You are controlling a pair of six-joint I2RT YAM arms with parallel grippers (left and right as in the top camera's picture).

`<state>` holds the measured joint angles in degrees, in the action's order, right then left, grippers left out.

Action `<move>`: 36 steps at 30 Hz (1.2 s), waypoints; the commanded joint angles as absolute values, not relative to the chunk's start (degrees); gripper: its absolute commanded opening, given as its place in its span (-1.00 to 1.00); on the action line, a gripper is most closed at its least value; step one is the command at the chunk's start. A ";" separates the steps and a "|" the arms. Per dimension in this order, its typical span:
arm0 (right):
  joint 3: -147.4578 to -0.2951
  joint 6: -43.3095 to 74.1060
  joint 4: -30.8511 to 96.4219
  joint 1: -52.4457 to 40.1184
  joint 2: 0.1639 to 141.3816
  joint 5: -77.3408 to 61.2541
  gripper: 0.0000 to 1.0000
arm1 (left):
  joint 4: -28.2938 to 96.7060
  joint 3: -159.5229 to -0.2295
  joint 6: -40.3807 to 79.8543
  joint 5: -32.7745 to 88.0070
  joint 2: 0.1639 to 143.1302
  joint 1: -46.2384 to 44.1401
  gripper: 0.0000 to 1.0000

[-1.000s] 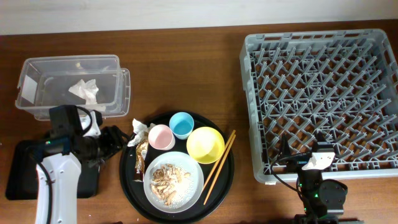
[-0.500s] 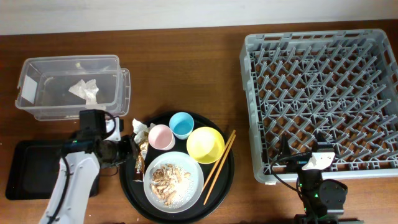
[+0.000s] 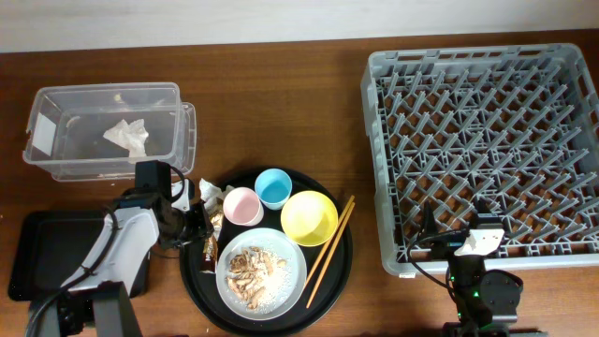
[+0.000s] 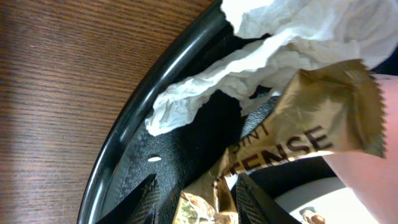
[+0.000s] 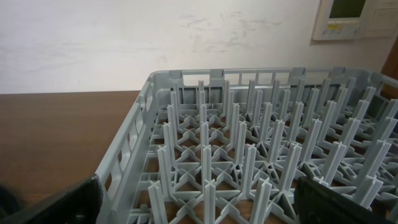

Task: Sort waste into correct bins and load items into the dishwasher rack
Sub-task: 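Lower the left gripper to the gold wrapper and grasp it, then move the wrapper over the clear bin and release it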

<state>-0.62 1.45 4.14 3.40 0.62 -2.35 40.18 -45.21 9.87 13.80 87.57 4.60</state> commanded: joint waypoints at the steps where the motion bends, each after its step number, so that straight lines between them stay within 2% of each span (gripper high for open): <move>1: -0.32 1.72 4.47 3.79 0.21 -1.87 0.97 | 39.42 -44.93 9.37 13.47 88.33 4.38 -0.23; 9: -0.32 1.72 4.47 3.79 0.21 -1.87 0.97 | 39.44 -44.93 9.37 13.41 88.55 1.74 -0.22; 11: -0.32 1.72 4.47 3.79 0.21 -1.87 0.97 | 39.51 -44.93 11.16 10.13 88.55 0.75 -0.23; 25: -0.32 1.72 4.47 3.79 0.21 -1.87 0.97 | 39.42 -44.93 12.58 8.14 90.06 0.75 -0.32; 26: -0.32 1.72 4.47 3.79 0.21 -1.87 0.97 | 39.42 -44.93 12.58 8.16 90.04 0.75 -0.38; 27: -0.32 1.72 4.47 3.79 0.21 -1.87 0.97 | 39.20 -44.95 12.58 8.84 90.02 0.75 -0.56; 30: -0.32 1.72 4.47 3.79 0.21 -1.85 0.97 | 39.48 -45.41 12.58 9.43 89.97 0.75 -0.75; 32: -0.32 1.72 4.47 3.79 0.21 -1.87 0.97 | 41.43 -46.46 12.56 9.43 89.54 0.75 -0.97; 36: -0.32 1.72 4.47 3.79 0.21 -1.87 0.97 | 50.52 -53.04 12.56 10.52 84.95 0.75 -1.00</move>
